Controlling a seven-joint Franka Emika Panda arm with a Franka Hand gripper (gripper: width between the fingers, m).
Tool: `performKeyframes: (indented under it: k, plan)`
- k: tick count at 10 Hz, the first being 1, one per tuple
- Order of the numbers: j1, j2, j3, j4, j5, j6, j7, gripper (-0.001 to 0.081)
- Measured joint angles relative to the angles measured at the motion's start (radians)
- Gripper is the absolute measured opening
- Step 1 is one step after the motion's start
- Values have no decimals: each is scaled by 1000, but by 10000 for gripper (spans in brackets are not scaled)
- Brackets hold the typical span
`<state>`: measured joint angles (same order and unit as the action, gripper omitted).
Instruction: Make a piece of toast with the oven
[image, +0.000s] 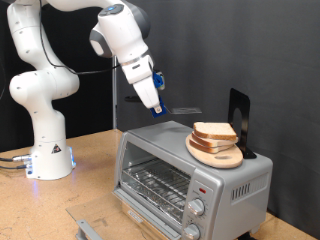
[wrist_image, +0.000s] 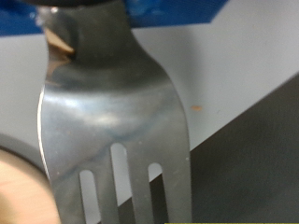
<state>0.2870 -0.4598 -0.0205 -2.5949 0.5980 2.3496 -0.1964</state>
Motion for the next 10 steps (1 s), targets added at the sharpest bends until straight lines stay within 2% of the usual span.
performKeyframes:
  k: [2, 5, 7, 10]
  plan:
    - [-15, -20, -62, -14, 81, 2, 1, 365]
    - [-54, -32, -157, -11, 96, 5, -63, 365]
    - [-87, -32, -214, -2, 75, -8, -128, 365]
    - [-138, -32, -280, 23, -13, -100, -182, 365]
